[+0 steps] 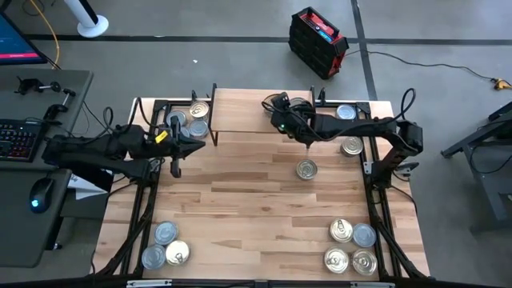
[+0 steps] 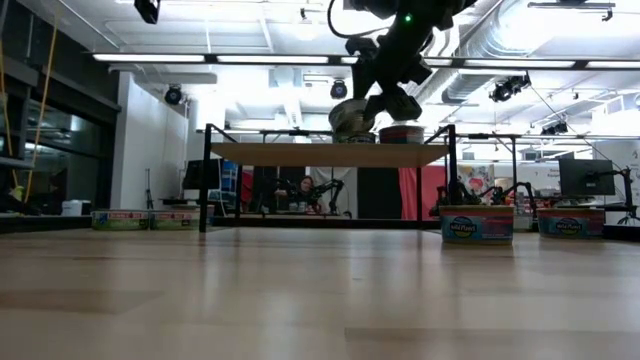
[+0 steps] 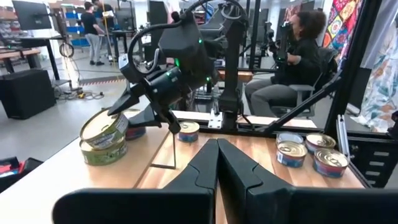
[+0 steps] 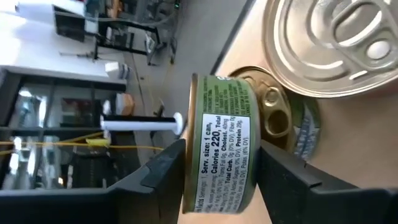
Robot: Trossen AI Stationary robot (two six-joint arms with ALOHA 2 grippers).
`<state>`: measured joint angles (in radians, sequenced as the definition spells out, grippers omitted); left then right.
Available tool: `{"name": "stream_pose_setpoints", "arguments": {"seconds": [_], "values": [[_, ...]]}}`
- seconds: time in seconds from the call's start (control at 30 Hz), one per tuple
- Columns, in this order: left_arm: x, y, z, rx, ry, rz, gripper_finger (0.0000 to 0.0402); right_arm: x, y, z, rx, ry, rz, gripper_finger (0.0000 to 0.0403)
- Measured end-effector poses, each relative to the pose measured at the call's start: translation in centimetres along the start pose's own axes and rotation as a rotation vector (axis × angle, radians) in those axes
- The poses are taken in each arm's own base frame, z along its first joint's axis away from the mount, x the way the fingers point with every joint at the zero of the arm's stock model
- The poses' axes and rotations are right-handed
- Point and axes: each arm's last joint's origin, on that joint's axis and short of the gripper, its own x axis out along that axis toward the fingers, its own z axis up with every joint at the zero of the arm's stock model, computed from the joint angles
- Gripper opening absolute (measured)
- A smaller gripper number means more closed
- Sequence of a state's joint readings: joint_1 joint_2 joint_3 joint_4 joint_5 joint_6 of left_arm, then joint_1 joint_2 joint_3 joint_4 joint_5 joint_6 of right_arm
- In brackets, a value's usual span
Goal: Stack canned seafood by type on shelf
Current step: Stack the green tuna can on top of the other green tuna can on the shelf
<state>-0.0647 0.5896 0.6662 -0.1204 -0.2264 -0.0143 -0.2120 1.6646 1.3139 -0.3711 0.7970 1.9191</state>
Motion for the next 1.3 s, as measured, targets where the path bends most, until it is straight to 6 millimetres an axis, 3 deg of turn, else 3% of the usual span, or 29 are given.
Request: {"name": "stream_pose_setpoints", "arguments": {"seconds": [0.27, 0.57, 1.2, 1.3], "values": [[0.0, 0.0, -0.4, -0.001, 0.045, 0.001, 0.0000, 0.4, 0.0, 0.4, 0.040, -0.020, -0.011, 0.0173], [0.1, 0.0, -0.5, -0.045, 0.052, 0.003, 0.0000, 0.8, 0.1, 0.6, -0.028, 0.079, -0.050, 0.0148], [0.0, 0.0, -0.9, -0.050, 0.093, 0.008, 0.0000, 0.8, 0.1, 0.6, -0.048, 0.096, -0.053, 0.0147], [0.0, 0.0, -0.9, -0.061, 0.093, 0.009, 0.0000, 1.0, 0.2, 0.8, 0.014, 0.086, -0.055, 0.0147]]}}
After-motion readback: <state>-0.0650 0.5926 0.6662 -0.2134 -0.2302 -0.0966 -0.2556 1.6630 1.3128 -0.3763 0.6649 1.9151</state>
